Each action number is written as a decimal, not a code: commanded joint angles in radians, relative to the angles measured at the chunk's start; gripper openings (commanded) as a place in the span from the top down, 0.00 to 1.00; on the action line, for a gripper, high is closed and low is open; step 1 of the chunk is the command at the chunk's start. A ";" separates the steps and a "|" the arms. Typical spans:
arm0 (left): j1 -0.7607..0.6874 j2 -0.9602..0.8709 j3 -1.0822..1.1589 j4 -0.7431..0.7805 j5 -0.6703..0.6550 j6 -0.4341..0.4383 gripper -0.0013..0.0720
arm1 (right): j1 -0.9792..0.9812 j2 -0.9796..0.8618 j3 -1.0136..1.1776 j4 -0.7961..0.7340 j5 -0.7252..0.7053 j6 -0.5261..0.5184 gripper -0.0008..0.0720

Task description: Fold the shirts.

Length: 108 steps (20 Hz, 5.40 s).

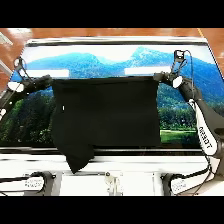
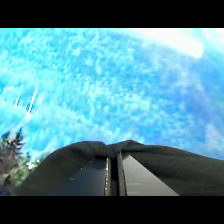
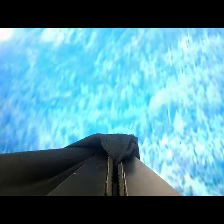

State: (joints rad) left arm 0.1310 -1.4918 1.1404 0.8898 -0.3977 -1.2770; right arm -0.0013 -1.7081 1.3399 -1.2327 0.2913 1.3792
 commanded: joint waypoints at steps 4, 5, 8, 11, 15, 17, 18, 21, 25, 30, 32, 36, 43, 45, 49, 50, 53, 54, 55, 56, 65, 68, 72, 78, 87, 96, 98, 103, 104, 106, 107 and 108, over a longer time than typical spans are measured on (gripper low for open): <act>0.002 -0.074 0.018 0.000 -0.116 0.013 0.93 | -0.005 -0.032 0.001 0.001 0.087 0.015 0.89; 0.014 -0.071 0.039 0.022 -0.216 0.013 0.93 | -0.013 -0.010 0.001 -0.004 0.147 0.015 0.89; 0.039 -0.070 0.116 0.190 -0.607 -0.012 0.93 | -0.050 0.046 0.001 -0.023 0.431 0.016 0.89; 0.044 -0.085 0.122 0.368 -0.845 -0.142 0.93 | -0.068 0.026 -0.003 -0.033 0.671 0.016 0.89; 0.037 -0.142 0.122 0.368 -0.915 -0.151 0.93 | -0.063 -0.027 -0.003 -0.023 0.750 0.033 0.89; 0.038 -0.153 0.123 0.367 -0.912 -0.151 0.93 | -0.064 -0.027 -0.003 -0.021 0.748 0.047 0.89; 0.039 -0.153 0.123 0.368 -0.913 -0.150 0.86 | -0.064 -0.024 -0.003 -0.021 0.750 0.050 0.88; 0.058 -0.152 0.166 0.379 -1.022 -0.150 0.24 | -0.072 0.017 0.011 -0.029 0.791 0.027 0.18; 0.166 -0.063 0.172 0.369 -1.192 -0.150 0.24 | -0.163 0.137 0.021 -0.189 1.040 0.011 0.18; 0.340 0.272 -0.243 0.367 -1.154 -0.064 0.24 | -0.418 0.300 -0.148 -0.120 1.180 -0.029 0.18; 0.414 0.377 -0.423 0.367 -1.112 -0.037 0.24 | -0.495 0.363 -0.238 -0.080 1.155 -0.057 0.18; 0.473 0.429 -0.572 0.304 -1.095 0.009 0.24 | -0.546 0.401 -0.321 -0.070 1.093 -0.058 0.18; 0.394 0.399 -0.721 0.183 -0.928 0.005 0.26 | -0.545 0.401 -0.341 -0.056 1.016 -0.057 0.18; 0.372 0.374 -0.732 0.154 -0.895 0.005 0.26 | -0.545 0.401 -0.341 -0.056 1.011 -0.056 0.18; 0.329 0.340 -0.732 0.118 -0.866 0.006 0.36 | -0.545 0.401 -0.341 -0.055 1.011 -0.052 0.18; 0.314 0.327 -0.732 0.118 -0.866 0.006 0.36 | -0.545 0.401 -0.341 -0.055 1.011 -0.051 0.18; 0.270 0.283 -0.732 0.118 -0.856 0.009 0.36 | -0.545 0.401 -0.341 -0.056 1.012 -0.048 0.18; 0.261 0.272 -0.732 0.118 -0.846 0.010 0.36 | -0.545 0.401 -0.341 -0.056 1.013 -0.048 0.18; 0.257 0.261 -0.732 0.118 -0.835 0.009 0.36 | -0.545 0.401 -0.341 -0.056 1.014 -0.048 0.18; 0.256 0.253 -0.734 0.118 -0.824 0.008 0.51 | -0.545 0.401 -0.341 -0.056 1.014 -0.047 0.18; 0.257 0.262 -0.719 0.111 -0.806 0.009 0.93 | -0.544 0.330 -0.591 0.169 1.122 -0.224 0.04; 0.257 0.274 -0.702 0.111 -0.814 0.009 0.93 | -0.523 0.309 -0.642 0.184 1.061 -0.206 0.04; 0.257 0.274 -0.680 0.112 -0.839 0.009 0.93 | -0.443 0.266 -0.650 0.185 1.048 -0.207 0.04; 0.257 0.277 -0.651 0.112 -0.845 0.009 0.93 | -0.344 0.265 -0.650 0.186 1.004 -0.176 0.06; 0.256 0.310 -0.407 0.047 -0.885 0.035 0.93 | -0.312 0.293 -0.518 0.286 0.972 -0.237 0.90; 0.160 0.072 -0.058 -0.159 -0.649 0.008 0.93 | -0.106 0.072 -0.031 0.154 0.682 -0.055 0.90; 0.163 -0.018 0.020 -0.161 -0.649 -0.011 0.93 | -0.101 -0.020 0.077 0.154 0.682 -0.018 0.90; 0.161 -0.197 0.125 -0.161 -0.649 -0.077 0.93 | -0.101 -0.157 0.183 0.161 0.688 0.032 0.89; 0.162 -0.220 0.125 -0.161 -0.649 -0.097 0.93 | -0.101 -0.168 0.183 0.156 0.692 0.033 0.89; 0.161 -0.246 0.125 -0.161 -0.650 -0.108 0.75 | -0.101 -0.179 0.183 0.154 0.703 0.035 0.85; 0.162 -0.248 0.125 -0.161 -0.650 -0.108 0.40 | -0.101 -0.178 0.184 0.155 0.702 0.035 0.64; 0.164 -0.245 0.130 -0.161 -0.661 -0.108 0.20 | -0.105 -0.171 0.185 0.154 0.709 0.028 0.24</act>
State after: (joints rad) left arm 0.2939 -1.7058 1.2552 0.7307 -1.0439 -1.3666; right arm -0.1055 -1.8648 1.5108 -1.0798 0.9871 1.4029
